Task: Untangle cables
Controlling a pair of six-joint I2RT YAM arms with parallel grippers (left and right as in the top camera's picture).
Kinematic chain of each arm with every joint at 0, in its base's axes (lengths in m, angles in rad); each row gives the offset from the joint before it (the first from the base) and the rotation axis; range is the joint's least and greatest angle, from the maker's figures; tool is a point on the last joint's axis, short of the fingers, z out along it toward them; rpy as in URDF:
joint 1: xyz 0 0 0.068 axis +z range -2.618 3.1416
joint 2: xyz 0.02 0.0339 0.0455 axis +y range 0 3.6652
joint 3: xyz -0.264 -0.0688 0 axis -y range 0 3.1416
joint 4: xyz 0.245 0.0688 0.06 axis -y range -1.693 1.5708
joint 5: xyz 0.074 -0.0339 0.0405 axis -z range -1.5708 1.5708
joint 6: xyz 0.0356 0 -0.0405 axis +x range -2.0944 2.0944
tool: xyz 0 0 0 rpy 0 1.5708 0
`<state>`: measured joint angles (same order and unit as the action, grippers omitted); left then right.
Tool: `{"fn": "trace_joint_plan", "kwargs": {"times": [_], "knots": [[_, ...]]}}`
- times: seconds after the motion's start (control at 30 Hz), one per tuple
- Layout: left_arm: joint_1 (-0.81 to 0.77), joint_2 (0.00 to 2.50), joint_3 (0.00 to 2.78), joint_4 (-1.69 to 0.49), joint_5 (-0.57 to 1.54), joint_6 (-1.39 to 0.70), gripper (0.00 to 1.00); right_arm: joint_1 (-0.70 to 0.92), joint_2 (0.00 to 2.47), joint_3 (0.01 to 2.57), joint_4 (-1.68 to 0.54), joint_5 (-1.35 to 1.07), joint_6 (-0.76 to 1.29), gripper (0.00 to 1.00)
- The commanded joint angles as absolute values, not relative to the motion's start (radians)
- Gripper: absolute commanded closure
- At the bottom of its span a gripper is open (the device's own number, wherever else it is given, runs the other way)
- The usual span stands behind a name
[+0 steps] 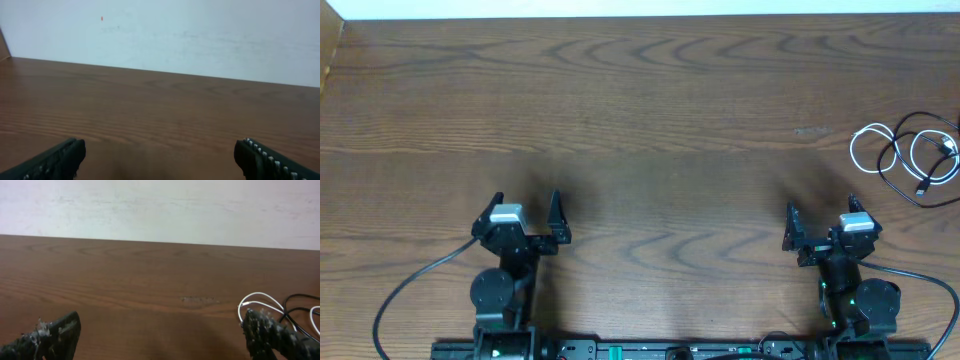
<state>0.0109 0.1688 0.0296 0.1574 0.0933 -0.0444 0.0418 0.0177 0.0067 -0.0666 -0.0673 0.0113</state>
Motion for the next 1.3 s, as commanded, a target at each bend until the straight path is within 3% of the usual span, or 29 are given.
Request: {"fn": "trace_joint_plan", "kwargs": {"times": [0.0, 0.23, 1.27], "knots": [[0.008, 0.103, 0.004, 0.128, 0.065, -0.014, 0.0, 0.054, 0.016, 0.006, -0.07, -0.073, 0.021, 0.01], [0.007, 0.001, 0.004, -0.07, 0.065, -0.004, 0.01, 0.054, 0.016, 0.006, -0.07, -0.073, 0.021, 0.01], [0.007, 0.005, 0.004, -0.067, 0.062, -0.004, 0.0, 0.054, 0.016, 0.006, -0.07, -0.073, 0.021, 0.01]]}}
